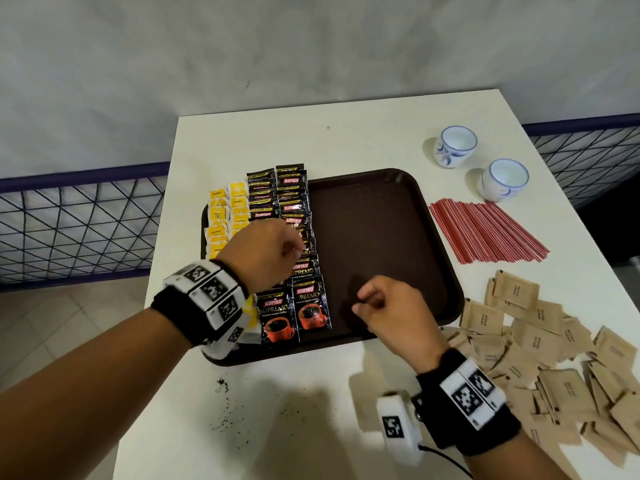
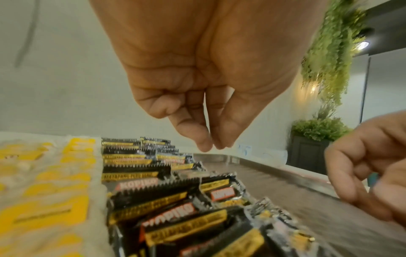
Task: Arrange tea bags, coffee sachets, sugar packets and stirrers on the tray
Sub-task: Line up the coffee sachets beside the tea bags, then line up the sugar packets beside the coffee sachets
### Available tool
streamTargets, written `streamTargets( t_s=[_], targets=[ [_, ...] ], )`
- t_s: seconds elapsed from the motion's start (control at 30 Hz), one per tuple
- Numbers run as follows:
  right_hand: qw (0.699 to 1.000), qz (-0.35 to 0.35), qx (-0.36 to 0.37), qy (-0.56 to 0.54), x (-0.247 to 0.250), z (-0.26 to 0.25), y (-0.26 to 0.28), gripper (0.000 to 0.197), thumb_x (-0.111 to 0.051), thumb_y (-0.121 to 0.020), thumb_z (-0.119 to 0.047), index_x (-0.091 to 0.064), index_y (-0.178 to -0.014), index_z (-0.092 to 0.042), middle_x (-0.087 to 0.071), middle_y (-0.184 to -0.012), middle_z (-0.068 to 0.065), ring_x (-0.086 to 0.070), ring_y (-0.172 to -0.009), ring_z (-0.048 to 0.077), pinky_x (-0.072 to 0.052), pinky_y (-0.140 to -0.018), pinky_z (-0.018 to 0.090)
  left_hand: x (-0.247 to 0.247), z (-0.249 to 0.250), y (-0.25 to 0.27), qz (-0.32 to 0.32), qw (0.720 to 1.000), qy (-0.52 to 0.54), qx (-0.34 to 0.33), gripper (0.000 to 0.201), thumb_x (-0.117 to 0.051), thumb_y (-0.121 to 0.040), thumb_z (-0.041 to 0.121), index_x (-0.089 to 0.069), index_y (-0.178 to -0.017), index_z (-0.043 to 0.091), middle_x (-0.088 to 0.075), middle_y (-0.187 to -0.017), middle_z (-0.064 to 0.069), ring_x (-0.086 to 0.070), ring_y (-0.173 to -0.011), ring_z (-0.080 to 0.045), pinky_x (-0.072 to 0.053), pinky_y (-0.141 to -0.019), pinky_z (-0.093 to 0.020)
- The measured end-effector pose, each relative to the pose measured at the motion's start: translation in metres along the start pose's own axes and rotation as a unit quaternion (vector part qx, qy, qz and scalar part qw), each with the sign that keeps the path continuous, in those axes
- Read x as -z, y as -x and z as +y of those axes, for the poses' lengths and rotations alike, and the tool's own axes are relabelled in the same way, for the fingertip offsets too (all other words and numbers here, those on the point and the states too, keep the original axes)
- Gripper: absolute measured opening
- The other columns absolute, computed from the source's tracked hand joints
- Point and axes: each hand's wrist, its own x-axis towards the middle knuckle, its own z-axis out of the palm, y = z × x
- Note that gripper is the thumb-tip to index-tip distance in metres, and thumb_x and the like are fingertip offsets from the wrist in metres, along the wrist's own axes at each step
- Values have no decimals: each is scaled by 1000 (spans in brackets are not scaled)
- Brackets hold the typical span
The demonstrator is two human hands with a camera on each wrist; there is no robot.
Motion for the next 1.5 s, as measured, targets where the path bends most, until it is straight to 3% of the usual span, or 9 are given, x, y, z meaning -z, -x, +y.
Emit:
streamTargets(
  t_s=[0.17,0.4,0.6,0.8,1.0,1.13,1.3,1.4,1.5],
  targets=[
    [994,29,42,92,16,30,29,12,-77,-82,-15,-72,-90,-23,-63,-87,-8,-62,-78,3,-51,-75,21,-11,18,59,-60,997,-3,-41,10,-66,-84,27,-76,-85,28,-67,-85,13,-64,-75,-8,-54,-68,-29],
    [990,53,80,102,8,42,31,12,-72,-82,-6,-77,-83,-17,-60,-91,-2,-64,-79,15,-49,-78,21,-54,36,89,-132,984,-105,-52,28,-49,-87,41,-71,-98,29,-65,-100,10,-64,-90,-15,-52,-72,-31],
    [989,17,88,114,3,45,50,12,-65,-85,-15,-76,-89,-18,-59,-98,-3,-66,-85,19,-53,-83,34,-58,36,106,-80,988,-118,-62,10,-66,-60,35,-70,-70,36,-65,-68,18,-63,-52,-9,-48,-39,-23],
    [987,-45,112,106,-2,53,89,17,-61,-87,-15,-76,-95,-17,-60,-103,-4,-65,-86,20,-54,-81,34,-63,42,148,-96,985,-112,-90,40,-69,-54,32,-69,-91,47,-67,-77,26,-66,-52,-8,-47,-36,-23],
    [985,-81,128,84,1,57,100,17,-62,-87,-12,-76,-97,-16,-61,-104,-4,-63,-87,16,-50,-80,23,-70,47,170,-135,981,-106,-84,38,-58,-60,35,-72,-91,51,-68,-87,28,-66,-51,-8,-43,-35,-21],
    [996,6,78,51,37,74,101,14,-69,-85,-15,-73,-96,-22,-60,-97,-8,-62,-85,10,-47,-81,17,-73,43,183,-159,978,-109,-76,43,-54,-61,37,-70,-97,53,-68,-90,28,-67,-52,-6,-44,-33,-21],
    [985,4,26,169,96,112,89,52,-71,-80,-17,-60,-130,-23,-49,-126,-9,-53,-114,12,-46,-99,25,-73,44,201,-155,980,-102,-77,58,-68,-46,28,-70,-100,51,-65,-91,29,-65,-50,-5,-41,-28,-19],
    [966,-63,31,250,100,120,78,71,-71,-78,-25,-45,-144,-33,-37,-138,-9,-39,-128,21,-45,-105,37,-72,46,206,-138,982,-91,-92,48,-52,-60,30,-72,-100,48,-61,-93,28,-66,-52,-6,-40,-30,-18],
    [957,-76,38,278,98,121,69,72,-71,-79,-29,-42,-144,-41,-32,-134,-7,-33,-128,22,-42,-107,36,-76,49,211,-131,982,-94,-94,48,-41,-64,32,-75,-97,44,-59,-94,27,-67,-57,-4,-36,-34,-12]
  ],
)
